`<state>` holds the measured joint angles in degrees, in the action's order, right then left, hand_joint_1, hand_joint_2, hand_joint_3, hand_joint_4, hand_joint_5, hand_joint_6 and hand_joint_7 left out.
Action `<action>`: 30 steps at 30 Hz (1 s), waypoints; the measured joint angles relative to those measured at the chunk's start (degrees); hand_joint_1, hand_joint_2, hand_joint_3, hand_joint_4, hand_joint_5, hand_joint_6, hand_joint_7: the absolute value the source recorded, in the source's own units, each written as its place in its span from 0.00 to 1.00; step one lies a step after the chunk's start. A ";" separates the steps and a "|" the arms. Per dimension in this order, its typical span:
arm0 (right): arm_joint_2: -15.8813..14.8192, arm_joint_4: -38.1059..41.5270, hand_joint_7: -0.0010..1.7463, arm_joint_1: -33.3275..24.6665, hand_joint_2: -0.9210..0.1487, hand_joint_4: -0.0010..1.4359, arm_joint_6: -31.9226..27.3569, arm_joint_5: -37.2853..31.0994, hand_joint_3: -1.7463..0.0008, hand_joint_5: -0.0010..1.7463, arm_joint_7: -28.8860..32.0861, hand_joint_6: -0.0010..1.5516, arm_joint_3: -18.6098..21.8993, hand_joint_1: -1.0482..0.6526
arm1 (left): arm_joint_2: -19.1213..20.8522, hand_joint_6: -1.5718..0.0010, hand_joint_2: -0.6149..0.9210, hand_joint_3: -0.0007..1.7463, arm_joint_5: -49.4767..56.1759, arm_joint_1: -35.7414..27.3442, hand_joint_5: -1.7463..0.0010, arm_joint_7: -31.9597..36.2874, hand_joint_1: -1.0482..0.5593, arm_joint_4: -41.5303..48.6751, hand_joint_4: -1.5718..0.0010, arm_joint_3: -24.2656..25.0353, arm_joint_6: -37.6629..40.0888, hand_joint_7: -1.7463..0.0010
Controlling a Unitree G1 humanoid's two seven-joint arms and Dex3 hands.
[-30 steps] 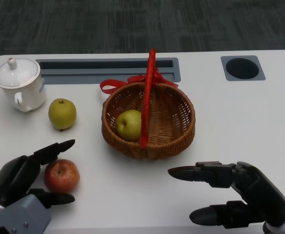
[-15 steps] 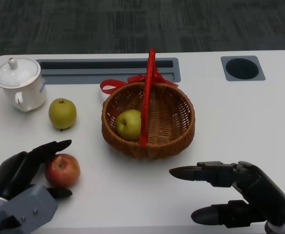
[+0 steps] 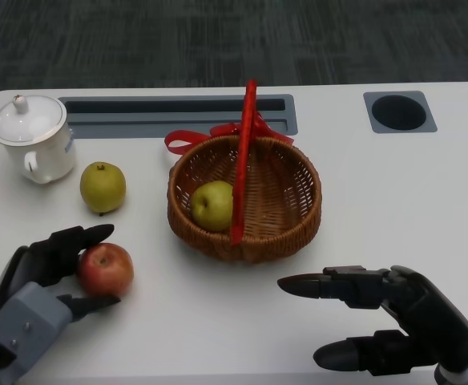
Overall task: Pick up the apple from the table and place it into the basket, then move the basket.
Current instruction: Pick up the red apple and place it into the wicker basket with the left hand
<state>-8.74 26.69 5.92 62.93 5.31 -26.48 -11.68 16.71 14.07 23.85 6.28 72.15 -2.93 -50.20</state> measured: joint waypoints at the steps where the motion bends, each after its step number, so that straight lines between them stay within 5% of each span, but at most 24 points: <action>1: 0.00 0.00 0.00 -0.01 0.00 0.53 0.01 -0.04 0.99 0.00 0.03 0.44 0.01 0.32 | -0.26 0.31 0.94 0.00 -0.91 -0.47 0.91 -1.19 0.61 -0.34 0.22 0.46 -0.55 0.97; 10: 0.14 0.00 0.00 -0.02 0.00 0.53 0.10 -0.33 0.98 0.00 0.07 0.45 -0.02 0.32 | -1.01 0.31 0.93 0.00 -3.01 -2.60 0.92 -5.09 0.63 -4.17 0.23 2.22 -5.19 0.98; 30: 0.19 0.28 0.00 0.01 0.00 0.54 0.87 -1.36 0.96 0.00 0.25 0.45 0.00 0.31 | -1.07 0.28 0.93 0.00 -0.75 -2.69 0.93 0.81 0.57 -23.71 0.22 3.65 -14.77 0.99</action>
<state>-8.55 26.98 5.93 63.80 3.95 -26.24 -11.68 15.64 13.32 21.16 7.09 48.44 0.72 -64.97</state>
